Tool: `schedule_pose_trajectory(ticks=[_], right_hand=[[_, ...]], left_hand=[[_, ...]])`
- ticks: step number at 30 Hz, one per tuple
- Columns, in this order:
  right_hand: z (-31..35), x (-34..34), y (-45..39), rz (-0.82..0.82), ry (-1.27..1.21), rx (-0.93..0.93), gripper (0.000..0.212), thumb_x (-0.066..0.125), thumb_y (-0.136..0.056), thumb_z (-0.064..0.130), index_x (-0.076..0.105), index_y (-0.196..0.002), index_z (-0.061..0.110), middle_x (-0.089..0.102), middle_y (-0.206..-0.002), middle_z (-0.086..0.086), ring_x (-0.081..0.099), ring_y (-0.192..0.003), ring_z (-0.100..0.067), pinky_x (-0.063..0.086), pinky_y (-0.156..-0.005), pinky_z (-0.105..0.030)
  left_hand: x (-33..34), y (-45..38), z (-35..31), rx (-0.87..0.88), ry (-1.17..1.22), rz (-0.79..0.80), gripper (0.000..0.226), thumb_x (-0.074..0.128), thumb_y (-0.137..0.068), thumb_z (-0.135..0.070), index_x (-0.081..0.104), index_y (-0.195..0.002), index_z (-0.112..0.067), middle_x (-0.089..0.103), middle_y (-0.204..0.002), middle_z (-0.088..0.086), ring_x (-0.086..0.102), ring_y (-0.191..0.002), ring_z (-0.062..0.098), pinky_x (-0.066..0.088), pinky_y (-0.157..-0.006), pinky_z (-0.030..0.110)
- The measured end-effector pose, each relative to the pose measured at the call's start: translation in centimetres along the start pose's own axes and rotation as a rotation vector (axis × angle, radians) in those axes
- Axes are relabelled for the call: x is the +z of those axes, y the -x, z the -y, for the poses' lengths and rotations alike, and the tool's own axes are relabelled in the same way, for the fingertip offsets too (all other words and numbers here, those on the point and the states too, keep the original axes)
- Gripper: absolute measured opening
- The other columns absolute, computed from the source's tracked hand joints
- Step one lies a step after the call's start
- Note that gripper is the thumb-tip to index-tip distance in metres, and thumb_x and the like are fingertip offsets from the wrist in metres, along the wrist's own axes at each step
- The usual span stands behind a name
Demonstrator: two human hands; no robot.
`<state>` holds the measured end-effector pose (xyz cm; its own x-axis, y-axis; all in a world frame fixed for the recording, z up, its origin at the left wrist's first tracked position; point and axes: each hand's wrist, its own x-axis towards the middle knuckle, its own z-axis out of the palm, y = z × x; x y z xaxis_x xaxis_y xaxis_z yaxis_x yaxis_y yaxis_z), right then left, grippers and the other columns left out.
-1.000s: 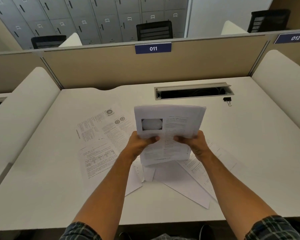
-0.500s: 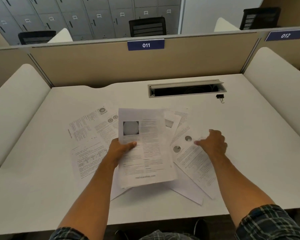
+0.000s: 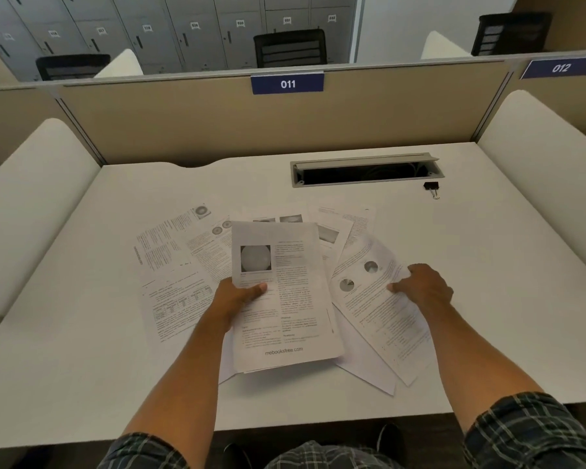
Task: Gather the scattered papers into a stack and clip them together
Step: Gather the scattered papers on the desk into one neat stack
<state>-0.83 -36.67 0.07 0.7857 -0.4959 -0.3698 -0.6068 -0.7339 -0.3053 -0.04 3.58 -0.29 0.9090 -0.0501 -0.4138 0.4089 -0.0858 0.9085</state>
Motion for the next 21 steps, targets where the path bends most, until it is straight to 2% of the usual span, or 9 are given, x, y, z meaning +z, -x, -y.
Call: schedule_pose_trajectory(ticks=[4,5,7,8,10,13,15,17,21], right_hand=[[0.2,-1.7,0.1,-0.183,-0.213,-0.045,0.039,0.082,-0.086,0.045,0.076,-0.112,0.017,0.076,-0.113,-0.011,0.071,-0.107,-0.035,0.055,-0.089,-0.04],[0.3,-2.4,0.0,-0.245,-0.307,-0.079,0.028,0.08,-0.087,0.044,0.076,-0.097,0.018,0.075,-0.1,-0.01,0.071,-0.099,-0.036,0.053,-0.079,-0.039],[0.4,-3.5,-0.2,-0.368,-0.499,-0.19,0.041,0.076,-0.089,0.042,0.051,-0.065,0.018,0.053,-0.066,0.0,0.057,-0.07,-0.027,0.036,-0.057,-0.033],[0.5,-4.0,-0.2,-0.406,-0.612,-0.25,0.049,0.075,-0.089,0.042,0.041,-0.063,0.017,0.042,-0.061,0.003,0.046,-0.063,-0.022,0.029,-0.054,-0.032],[1.1,-5.2,0.4,-0.421,-0.83,-0.328,0.05,0.074,-0.089,0.041,0.041,-0.065,0.012,0.04,-0.061,0.005,0.037,-0.057,-0.014,0.029,-0.054,-0.03],[2.6,-6.2,1.3,-0.362,-1.157,-0.33,0.043,0.078,-0.09,0.035,0.049,-0.064,0.019,0.051,-0.059,0.013,0.046,-0.056,-0.006,0.042,-0.055,-0.024],[3.3,-6.2,1.7,-0.299,-1.328,-0.335,0.03,0.079,-0.092,0.031,0.063,-0.069,0.02,0.068,-0.071,0.012,0.062,-0.067,-0.008,0.054,-0.062,-0.025],[3.9,-5.8,1.8,-0.182,-1.455,-0.37,0.014,0.077,-0.094,0.027,0.076,-0.085,0.016,0.08,-0.092,0.002,0.075,-0.085,-0.017,0.061,-0.074,-0.032],[4.9,-4.8,2.3,0.065,-1.566,-0.409,0.026,0.072,-0.097,0.026,0.077,-0.117,0.009,0.076,-0.125,-0.014,0.074,-0.112,-0.032,0.062,-0.093,-0.046]], left_hand=[[-0.3,0.0,-0.4,0.014,0.003,-0.016,0.032,0.089,-0.08,-0.018,0.076,-0.11,-0.016,0.083,-0.099,0.001,0.081,-0.086,0.023,0.065,-0.066,0.031],[-0.3,-0.1,-0.4,0.016,0.005,-0.026,0.032,0.089,-0.08,-0.017,0.076,-0.109,-0.016,0.083,-0.098,0.0,0.081,-0.085,0.022,0.065,-0.065,0.03],[-0.2,-0.2,-0.5,0.012,0.01,-0.045,0.03,0.088,-0.08,-0.016,0.076,-0.107,-0.016,0.083,-0.096,0.0,0.081,-0.083,0.021,0.065,-0.063,0.03],[-0.1,-0.3,-0.4,0.008,0.014,-0.05,0.029,0.088,-0.081,-0.015,0.076,-0.107,-0.015,0.083,-0.096,0.001,0.081,-0.083,0.022,0.065,-0.065,0.033],[0.1,-0.4,-0.4,0.004,0.022,-0.052,0.029,0.088,-0.081,-0.014,0.076,-0.108,-0.014,0.083,-0.098,0.003,0.081,-0.086,0.025,0.066,-0.069,0.037],[0.7,-0.2,-0.5,0.01,0.046,-0.048,0.028,0.088,-0.081,-0.012,0.076,-0.106,-0.014,0.083,-0.096,0.002,0.081,-0.085,0.025,0.066,-0.065,0.034],[1.0,-0.1,-0.7,0.023,0.045,-0.035,0.029,0.087,-0.082,-0.014,0.075,-0.108,-0.016,0.083,-0.096,0.0,0.081,-0.085,0.023,0.065,-0.064,0.032],[1.2,-0.1,-1.0,0.029,0.035,-0.016,0.03,0.086,-0.083,-0.015,0.074,-0.111,-0.016,0.083,-0.099,0.0,0.081,-0.086,0.023,0.066,-0.068,0.035],[1.2,-0.3,-2.1,0.053,0.016,0.013,0.027,0.082,-0.088,-0.015,0.074,-0.113,-0.015,0.083,-0.1,0.001,0.081,-0.089,0.025,0.065,-0.066,0.032]])
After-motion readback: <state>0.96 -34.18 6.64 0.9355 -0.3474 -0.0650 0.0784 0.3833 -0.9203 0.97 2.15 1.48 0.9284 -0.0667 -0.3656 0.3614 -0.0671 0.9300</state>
